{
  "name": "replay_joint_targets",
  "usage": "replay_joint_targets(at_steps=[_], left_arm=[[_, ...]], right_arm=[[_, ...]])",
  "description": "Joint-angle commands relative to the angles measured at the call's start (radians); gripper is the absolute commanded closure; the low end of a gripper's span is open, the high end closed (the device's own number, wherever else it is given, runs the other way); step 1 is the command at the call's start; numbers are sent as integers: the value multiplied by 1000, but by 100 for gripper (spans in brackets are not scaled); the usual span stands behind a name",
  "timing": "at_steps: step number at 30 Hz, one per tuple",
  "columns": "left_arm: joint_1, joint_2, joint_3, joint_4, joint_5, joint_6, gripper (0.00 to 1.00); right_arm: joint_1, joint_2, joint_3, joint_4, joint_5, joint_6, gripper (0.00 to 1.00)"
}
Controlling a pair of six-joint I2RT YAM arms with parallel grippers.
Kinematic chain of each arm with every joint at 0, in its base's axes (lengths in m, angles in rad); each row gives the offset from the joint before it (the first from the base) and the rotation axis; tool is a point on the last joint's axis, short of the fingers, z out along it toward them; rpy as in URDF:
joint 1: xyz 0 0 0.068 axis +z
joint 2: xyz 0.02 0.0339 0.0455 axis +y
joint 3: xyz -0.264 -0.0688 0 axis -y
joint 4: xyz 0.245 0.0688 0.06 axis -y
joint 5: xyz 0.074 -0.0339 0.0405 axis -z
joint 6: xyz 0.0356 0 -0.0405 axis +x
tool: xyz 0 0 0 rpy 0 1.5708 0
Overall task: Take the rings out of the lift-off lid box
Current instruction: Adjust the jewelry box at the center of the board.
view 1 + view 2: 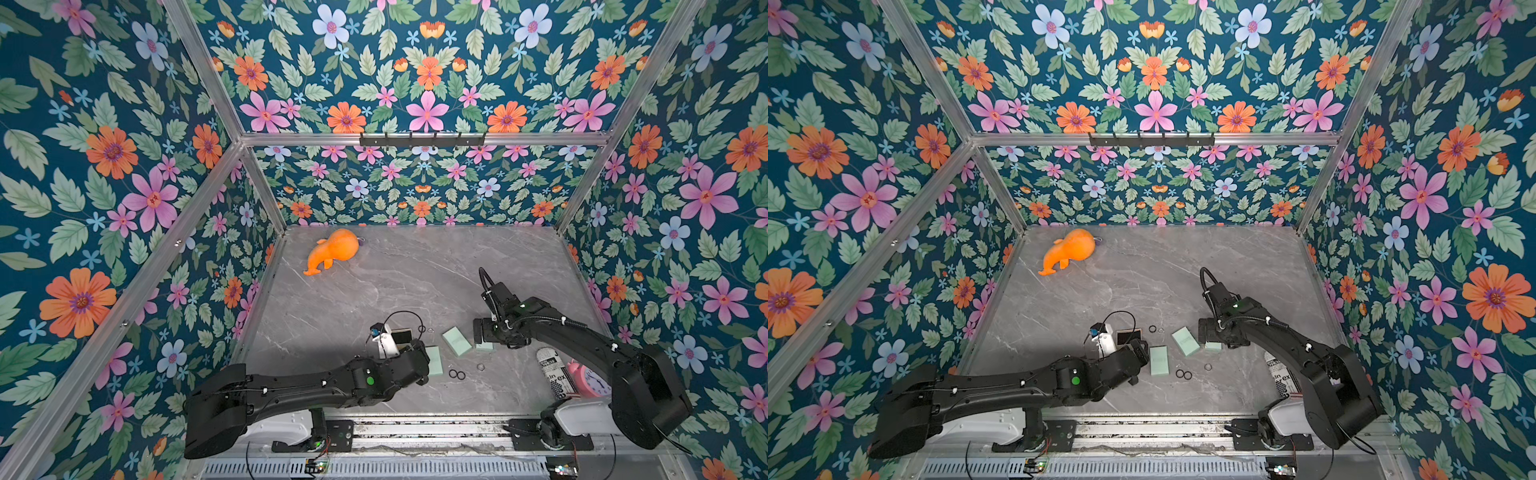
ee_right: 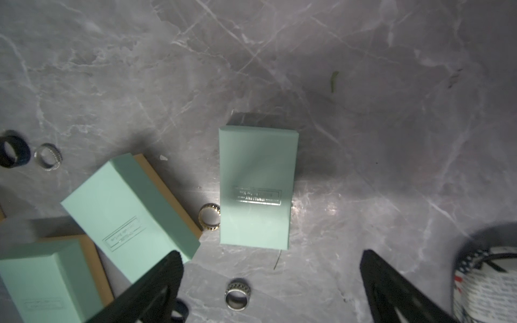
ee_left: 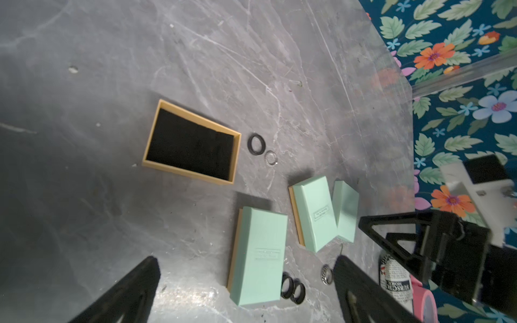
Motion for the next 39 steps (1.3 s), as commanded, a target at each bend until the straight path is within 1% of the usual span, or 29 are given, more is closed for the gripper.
replay_joint_targets(at_steps=[1,8,12,17,23,29,39], left_arm=[[-7,21,-17,30,-64,-116,1],[-4,24,-64,69,-128,-162,1],[10,31,-82,115,-132,-146,1],[41,42,-102,177,-111,-116,1],[89,40,-150,313,-80,-50,1],[115,55,-168,415,-55,-16,0],[151,100,-174,440,-11,-16,1]], right_arm=[[-24,10,-15,51,-30,5,0],[-29,28,-15,69,-36,-7,0],[-28,8,-23,81,-35,-10,0],[-28,-17,-41,100,-27,-7,0],[-28,-33,-56,118,-27,-4,0],[-28,-41,-64,133,-29,-2,0],[-28,-8,-63,143,-56,-8,0]])
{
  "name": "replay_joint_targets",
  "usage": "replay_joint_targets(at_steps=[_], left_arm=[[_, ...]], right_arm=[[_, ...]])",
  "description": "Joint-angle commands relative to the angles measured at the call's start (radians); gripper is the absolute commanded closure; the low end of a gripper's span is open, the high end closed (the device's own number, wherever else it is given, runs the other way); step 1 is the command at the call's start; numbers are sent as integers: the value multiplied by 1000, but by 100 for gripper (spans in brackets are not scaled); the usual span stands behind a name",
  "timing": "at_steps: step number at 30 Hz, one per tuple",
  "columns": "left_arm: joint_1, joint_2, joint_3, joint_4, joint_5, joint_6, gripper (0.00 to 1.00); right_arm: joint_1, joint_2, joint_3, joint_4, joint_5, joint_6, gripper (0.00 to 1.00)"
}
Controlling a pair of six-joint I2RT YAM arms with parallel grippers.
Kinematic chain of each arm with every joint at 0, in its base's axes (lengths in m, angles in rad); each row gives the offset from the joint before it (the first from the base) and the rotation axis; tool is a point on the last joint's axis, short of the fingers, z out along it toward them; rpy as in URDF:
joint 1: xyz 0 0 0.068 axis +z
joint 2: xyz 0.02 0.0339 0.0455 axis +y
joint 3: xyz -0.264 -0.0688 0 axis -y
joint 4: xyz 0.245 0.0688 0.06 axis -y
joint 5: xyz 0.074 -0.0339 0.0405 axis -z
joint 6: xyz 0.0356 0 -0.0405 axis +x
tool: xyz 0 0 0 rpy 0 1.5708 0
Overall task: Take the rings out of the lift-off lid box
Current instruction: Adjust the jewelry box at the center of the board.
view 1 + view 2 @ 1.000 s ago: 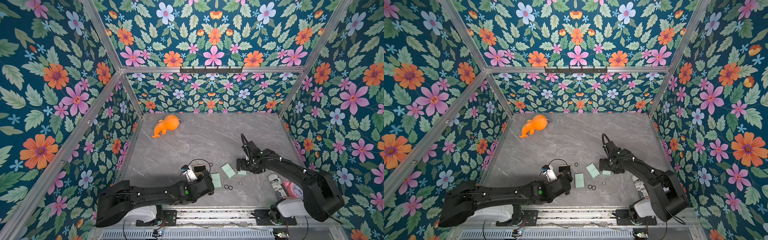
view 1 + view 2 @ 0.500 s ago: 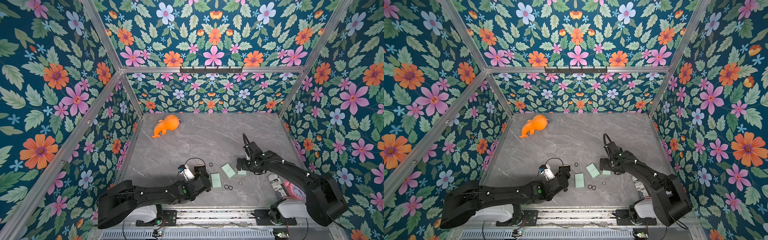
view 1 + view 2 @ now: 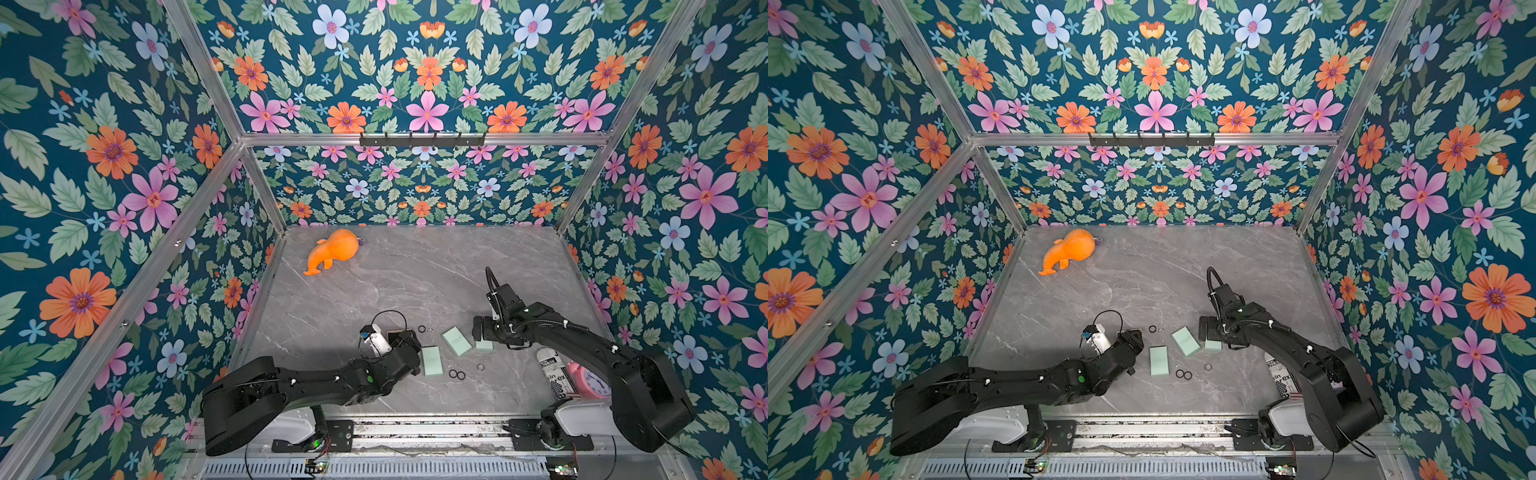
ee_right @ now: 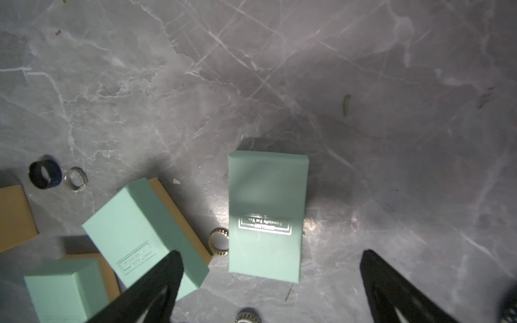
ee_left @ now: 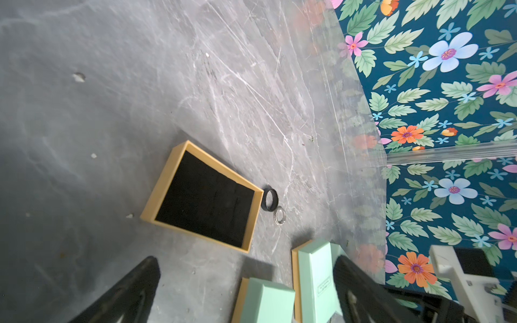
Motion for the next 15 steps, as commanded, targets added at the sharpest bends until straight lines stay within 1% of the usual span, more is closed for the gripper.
replay_joint_targets(at_steps=[1,8,15], left_arm=[[17,7,-10,25,17,9,1],[76,27,-20,57,46,38,1],[111,63,-9,112,65,64,0]], right_arm=[[0,4,2,9,-12,-5,0],[0,0,-5,15,-18,-6,0],[0,-1,-11,23,-24,-6,0]])
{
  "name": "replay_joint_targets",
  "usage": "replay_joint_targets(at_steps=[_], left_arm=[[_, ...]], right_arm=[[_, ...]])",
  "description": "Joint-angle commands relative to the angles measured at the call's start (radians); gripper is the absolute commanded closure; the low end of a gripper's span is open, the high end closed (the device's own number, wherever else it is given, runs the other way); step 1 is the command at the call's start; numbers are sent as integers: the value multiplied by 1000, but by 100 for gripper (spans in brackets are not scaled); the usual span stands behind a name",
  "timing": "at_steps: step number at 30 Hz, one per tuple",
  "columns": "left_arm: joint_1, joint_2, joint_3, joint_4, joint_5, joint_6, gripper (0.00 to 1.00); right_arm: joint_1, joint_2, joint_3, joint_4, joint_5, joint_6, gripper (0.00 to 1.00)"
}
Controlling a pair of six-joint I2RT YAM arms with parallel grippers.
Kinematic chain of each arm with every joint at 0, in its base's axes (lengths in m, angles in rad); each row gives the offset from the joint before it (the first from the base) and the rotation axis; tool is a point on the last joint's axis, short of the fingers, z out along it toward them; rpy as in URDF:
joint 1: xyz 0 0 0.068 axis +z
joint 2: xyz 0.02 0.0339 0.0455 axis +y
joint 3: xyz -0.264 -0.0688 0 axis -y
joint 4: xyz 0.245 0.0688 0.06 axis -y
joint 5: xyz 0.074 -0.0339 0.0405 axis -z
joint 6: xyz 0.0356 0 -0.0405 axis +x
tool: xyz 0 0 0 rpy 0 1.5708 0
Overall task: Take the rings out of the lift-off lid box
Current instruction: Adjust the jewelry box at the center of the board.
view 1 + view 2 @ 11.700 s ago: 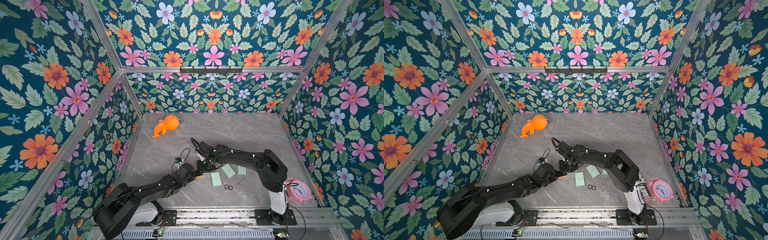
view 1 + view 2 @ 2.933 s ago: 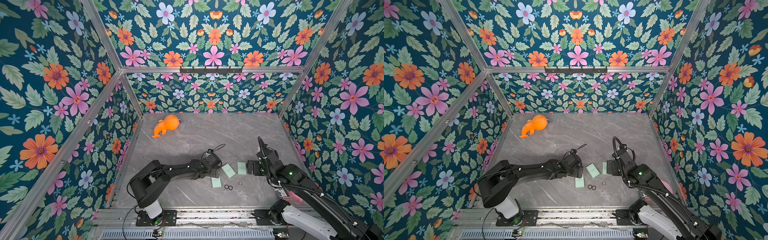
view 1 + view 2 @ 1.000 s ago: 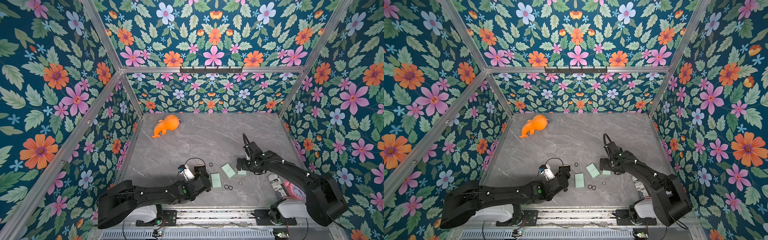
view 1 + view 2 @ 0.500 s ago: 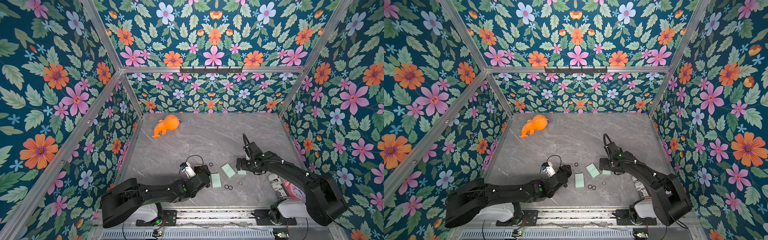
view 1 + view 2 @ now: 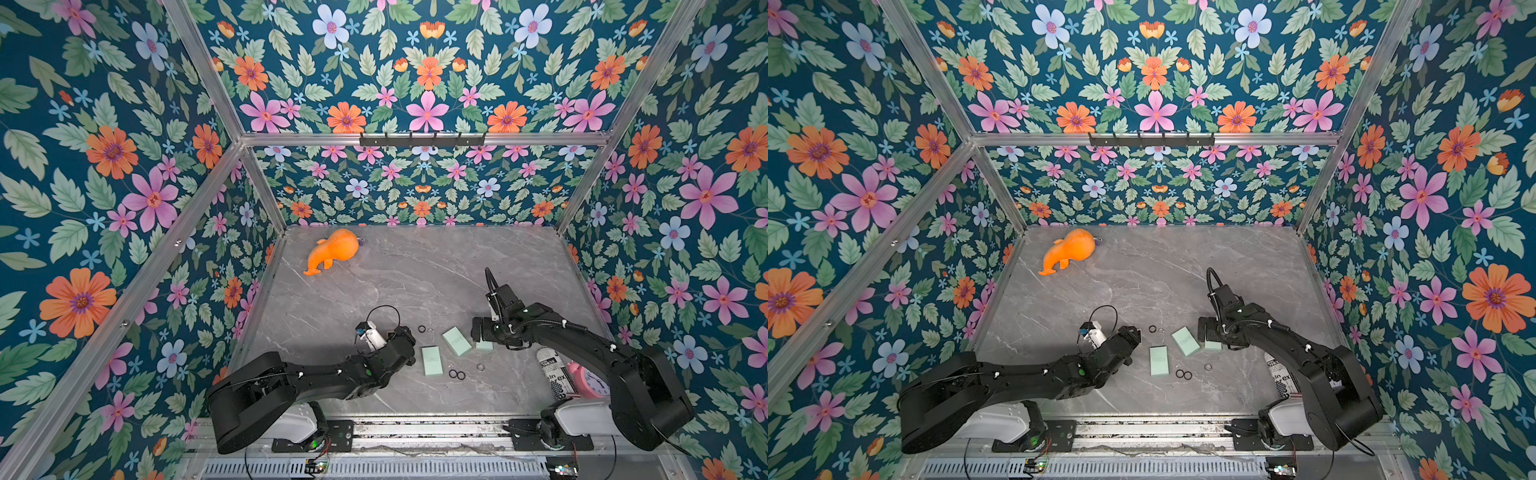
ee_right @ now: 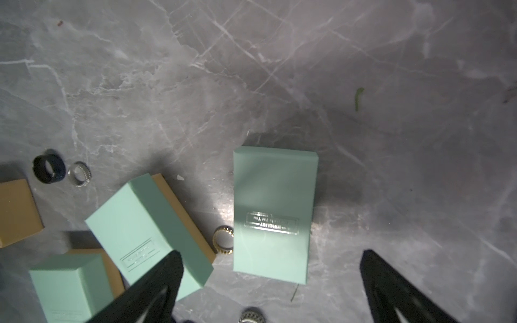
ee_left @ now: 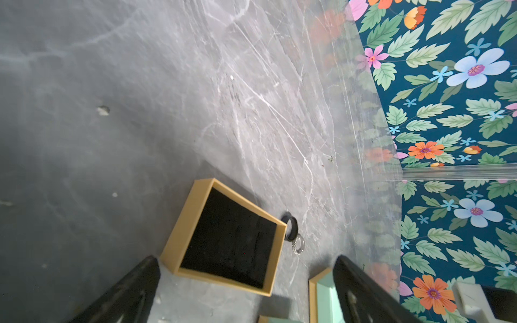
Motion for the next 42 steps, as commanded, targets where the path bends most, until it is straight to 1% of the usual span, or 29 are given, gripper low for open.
replay_joint_targets(at_steps=[1,6,13,18,26,31,36,38,39,42], left_arm=[[19,25,9,53,24,28,1],[26,68,24,73,49,27,1],[55,65,26,70,54,49,0],[86,91,78,63,77,86,1],[137,187,189,64,131,166,1],[178,230,232,63,167,212,0],[224,217,261,58,207,294,1],[250,190,274,35,235,352,1],[258,174,286,4,240,384,1],[289,104,359,-194,218,508,1]], right_arm=[[0,-1,-2,12,-7,-6,0],[0,-6,-4,13,-9,-6,0],[0,-8,-8,18,-13,-6,0],[0,-6,-12,22,-17,-5,0],[0,-6,-18,25,-17,-4,0],[1,2,-16,28,-25,-7,0],[0,22,-13,35,-34,-13,0],[2,32,-6,30,-35,-19,1],[4,36,-1,28,-34,-22,0],[15,39,15,14,-26,-33,1]])
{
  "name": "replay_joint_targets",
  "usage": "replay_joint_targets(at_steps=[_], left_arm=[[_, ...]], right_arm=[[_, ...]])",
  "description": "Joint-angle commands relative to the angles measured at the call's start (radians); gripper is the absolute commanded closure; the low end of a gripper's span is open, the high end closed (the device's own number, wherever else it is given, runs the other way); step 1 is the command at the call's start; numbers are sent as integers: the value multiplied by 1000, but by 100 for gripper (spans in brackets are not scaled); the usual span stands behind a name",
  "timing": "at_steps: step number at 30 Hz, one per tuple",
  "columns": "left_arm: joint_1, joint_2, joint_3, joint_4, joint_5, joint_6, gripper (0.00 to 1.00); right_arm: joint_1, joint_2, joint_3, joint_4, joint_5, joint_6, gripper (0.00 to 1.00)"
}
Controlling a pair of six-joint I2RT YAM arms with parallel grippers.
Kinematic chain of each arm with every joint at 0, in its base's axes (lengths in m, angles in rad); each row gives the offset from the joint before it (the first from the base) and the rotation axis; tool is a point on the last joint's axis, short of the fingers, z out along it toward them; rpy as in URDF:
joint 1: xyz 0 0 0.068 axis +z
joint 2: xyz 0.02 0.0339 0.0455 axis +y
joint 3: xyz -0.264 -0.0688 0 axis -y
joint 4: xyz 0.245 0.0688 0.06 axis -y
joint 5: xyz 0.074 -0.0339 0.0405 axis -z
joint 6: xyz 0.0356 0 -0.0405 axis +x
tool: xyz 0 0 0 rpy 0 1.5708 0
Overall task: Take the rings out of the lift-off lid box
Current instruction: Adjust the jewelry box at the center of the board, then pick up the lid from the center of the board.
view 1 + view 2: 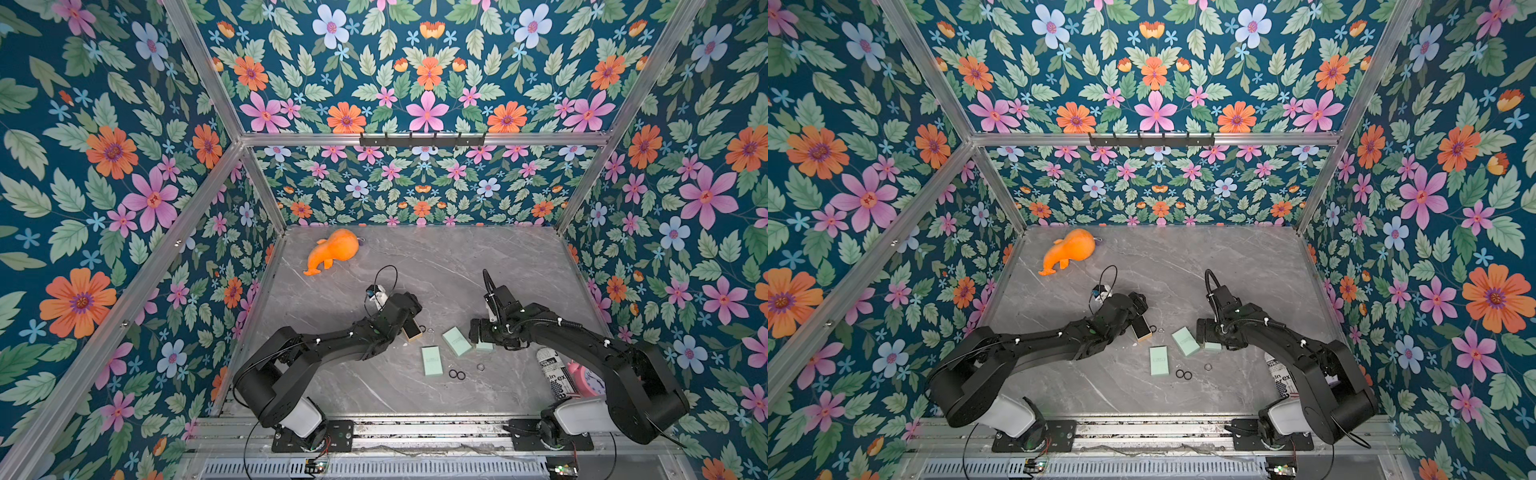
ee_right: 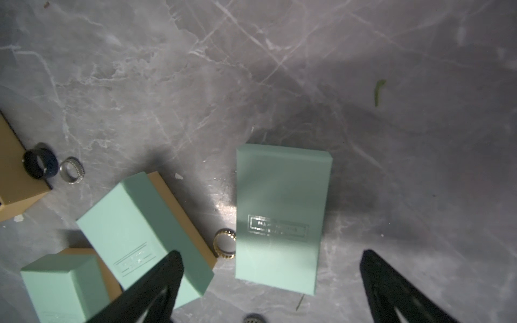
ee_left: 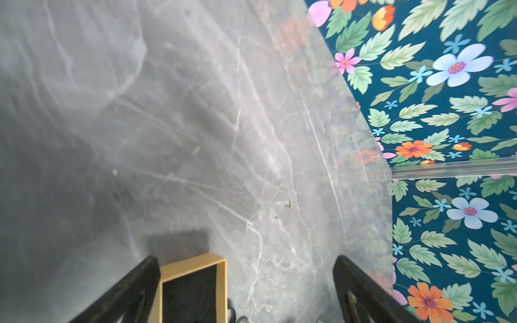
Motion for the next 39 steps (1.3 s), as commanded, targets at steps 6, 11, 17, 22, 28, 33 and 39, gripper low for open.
replay_joint_targets(at_steps=[6,11,17,22,28,33,39], left_arm=[[83,-226,121,-468,-45,377,0],[158,-341,151,-633,-61,536,0],[202,-393,164,-751,-107,645,1],[232,-435,162,-771,-141,735,1],[257,-455,130,-750,-157,777,1],[263,-480,107,-745,-184,777,1],[264,-506,85,-733,-199,786,1]], right_arm=[[21,9,41,-49,20,-24,1],[30,31,47,-73,40,-4,9],[38,71,90,-123,54,14,19],[38,111,133,-168,80,25,24],[38,152,152,-195,96,38,26],[38,167,159,-192,87,42,29],[38,199,171,-190,80,41,35]])
